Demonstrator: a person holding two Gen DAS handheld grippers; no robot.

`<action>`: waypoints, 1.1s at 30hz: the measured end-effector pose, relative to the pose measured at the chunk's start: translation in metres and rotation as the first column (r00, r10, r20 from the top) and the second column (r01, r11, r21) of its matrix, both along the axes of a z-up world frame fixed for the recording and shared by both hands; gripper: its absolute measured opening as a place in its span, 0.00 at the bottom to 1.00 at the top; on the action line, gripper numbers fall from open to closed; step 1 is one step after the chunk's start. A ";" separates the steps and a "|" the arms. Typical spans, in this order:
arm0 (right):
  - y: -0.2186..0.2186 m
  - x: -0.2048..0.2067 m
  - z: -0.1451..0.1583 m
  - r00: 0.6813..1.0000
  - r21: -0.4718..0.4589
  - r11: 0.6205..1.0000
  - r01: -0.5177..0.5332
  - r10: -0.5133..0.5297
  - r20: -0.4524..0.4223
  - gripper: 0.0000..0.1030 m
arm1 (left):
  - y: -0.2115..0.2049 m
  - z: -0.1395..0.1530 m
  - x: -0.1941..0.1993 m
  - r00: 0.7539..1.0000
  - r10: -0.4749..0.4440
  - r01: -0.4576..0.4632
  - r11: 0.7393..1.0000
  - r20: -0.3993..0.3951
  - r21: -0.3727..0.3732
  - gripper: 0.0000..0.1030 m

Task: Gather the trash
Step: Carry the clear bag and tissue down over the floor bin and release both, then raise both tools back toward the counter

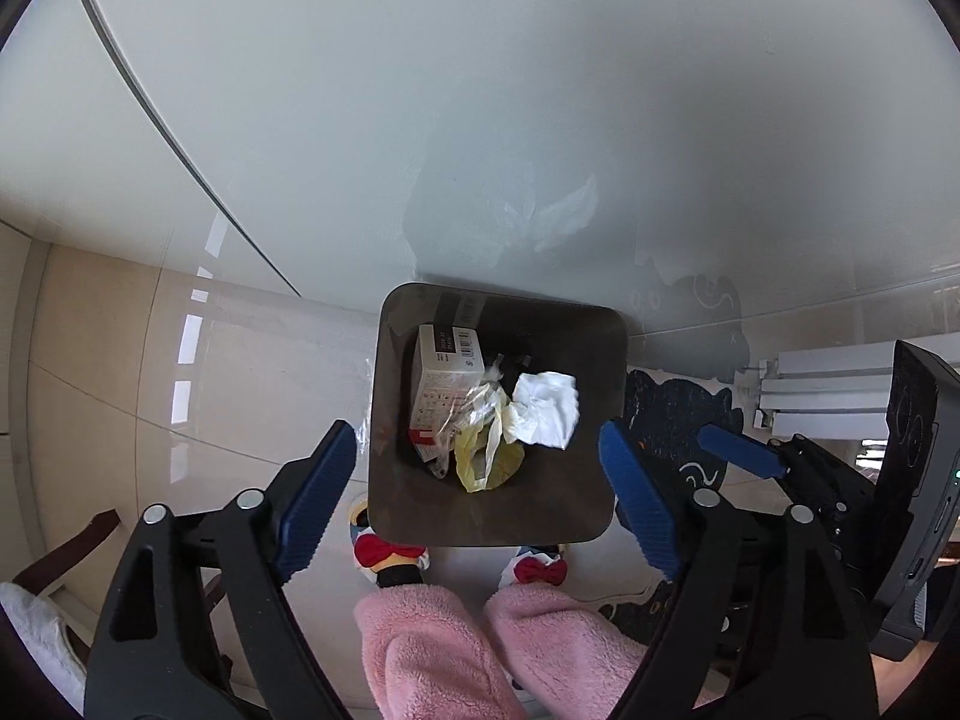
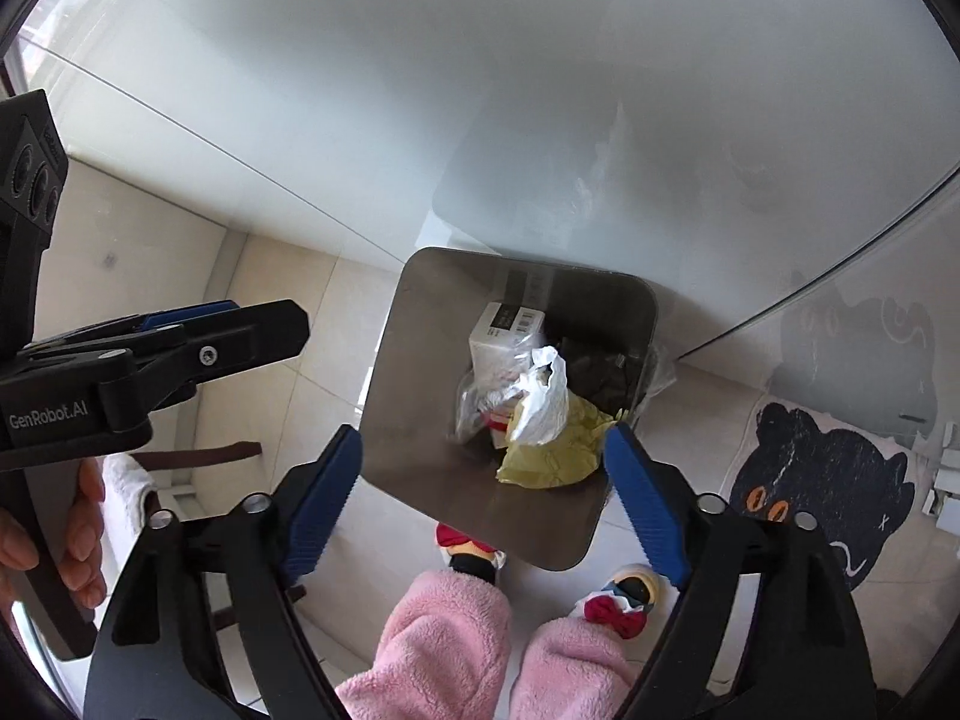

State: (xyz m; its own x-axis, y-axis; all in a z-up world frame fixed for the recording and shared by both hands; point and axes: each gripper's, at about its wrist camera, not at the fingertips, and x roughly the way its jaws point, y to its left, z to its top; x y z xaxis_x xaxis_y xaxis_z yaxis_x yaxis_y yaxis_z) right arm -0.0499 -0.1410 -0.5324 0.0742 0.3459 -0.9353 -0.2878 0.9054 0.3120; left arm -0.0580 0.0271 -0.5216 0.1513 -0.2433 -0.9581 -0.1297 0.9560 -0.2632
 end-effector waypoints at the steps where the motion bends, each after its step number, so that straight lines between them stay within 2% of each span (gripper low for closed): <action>1: -0.001 -0.001 0.002 1.000 -0.001 1.000 0.002 -0.002 -0.006 0.84 | 0.001 0.003 -0.001 1.000 0.002 -0.002 1.000 0.005 0.008 0.84; 2: -0.002 -0.001 0.005 1.000 -0.001 1.000 0.004 -0.004 -0.009 0.93 | 0.002 0.007 -0.002 1.000 0.004 -0.004 1.000 0.008 0.012 0.86; 3: -0.002 -0.002 0.010 1.000 -0.004 1.000 0.002 -0.002 -0.005 0.98 | 0.005 0.009 -0.002 1.000 0.008 -0.008 1.000 0.008 0.014 0.89; 8: 0.003 -0.009 0.042 0.997 -0.030 0.998 -0.062 0.063 0.032 0.97 | 0.008 0.041 -0.009 0.999 0.014 -0.016 0.998 0.034 0.061 0.92; 12: -0.002 -0.014 0.084 0.997 0.007 0.998 -0.061 0.060 0.050 0.97 | 0.009 0.078 -0.016 0.997 -0.001 -0.007 0.995 0.074 0.099 0.92; 16: -0.010 -0.021 0.133 0.991 0.042 0.996 -0.083 0.078 0.109 0.97 | 0.011 0.129 -0.025 0.992 0.022 -0.036 0.993 0.124 0.111 0.92; 19: -0.017 -0.029 0.176 0.978 0.064 0.993 -0.102 0.088 0.187 0.97 | 0.012 0.170 -0.032 0.984 0.034 -0.057 0.990 0.175 0.128 0.92; 23: -0.034 -0.037 0.238 0.954 0.147 0.983 -0.106 0.059 0.293 0.97 | 0.012 0.232 -0.037 0.962 0.031 -0.072 0.987 0.272 0.144 0.92; 27: -0.050 -0.039 0.295 0.917 0.194 0.975 -0.106 0.021 0.398 0.97 | 0.008 0.290 -0.033 0.931 0.014 -0.073 0.986 0.365 0.147 0.92; 33: -0.085 -0.016 0.353 0.859 0.216 0.976 -0.026 -0.089 0.505 0.97 | -0.009 0.346 -0.004 0.889 -0.046 -0.028 0.988 0.456 0.155 0.92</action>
